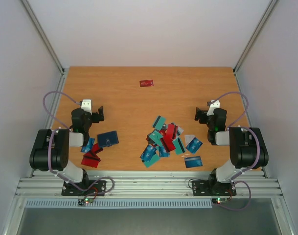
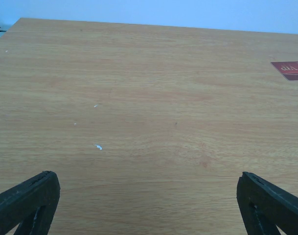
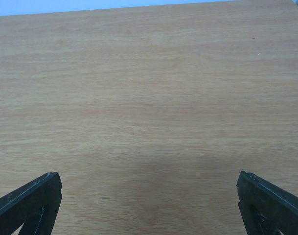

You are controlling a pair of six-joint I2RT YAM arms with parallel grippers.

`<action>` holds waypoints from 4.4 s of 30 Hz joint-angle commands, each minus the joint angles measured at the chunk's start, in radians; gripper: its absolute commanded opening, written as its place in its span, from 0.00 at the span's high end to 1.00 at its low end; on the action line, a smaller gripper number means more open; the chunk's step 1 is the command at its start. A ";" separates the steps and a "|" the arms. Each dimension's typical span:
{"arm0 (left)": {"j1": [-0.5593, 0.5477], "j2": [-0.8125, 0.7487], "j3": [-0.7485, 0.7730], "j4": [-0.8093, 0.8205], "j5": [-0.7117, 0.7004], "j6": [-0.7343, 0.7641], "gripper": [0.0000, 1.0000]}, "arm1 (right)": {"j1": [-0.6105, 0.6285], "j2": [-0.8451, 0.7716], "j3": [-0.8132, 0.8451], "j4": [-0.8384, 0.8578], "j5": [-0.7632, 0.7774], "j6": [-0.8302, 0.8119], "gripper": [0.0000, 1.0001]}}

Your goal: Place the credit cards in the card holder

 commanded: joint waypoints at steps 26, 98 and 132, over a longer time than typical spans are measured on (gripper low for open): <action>-0.006 -0.341 0.218 -0.524 -0.070 -0.034 0.01 | 0.026 -0.270 0.120 -0.319 0.157 0.054 0.02; -0.391 0.089 0.735 -1.899 -0.186 -0.748 0.39 | 0.398 -0.371 0.470 -1.916 -0.262 0.662 0.08; -0.416 0.081 0.570 -1.565 0.120 -0.518 0.93 | 0.398 -0.277 0.588 -1.938 -0.219 0.588 0.07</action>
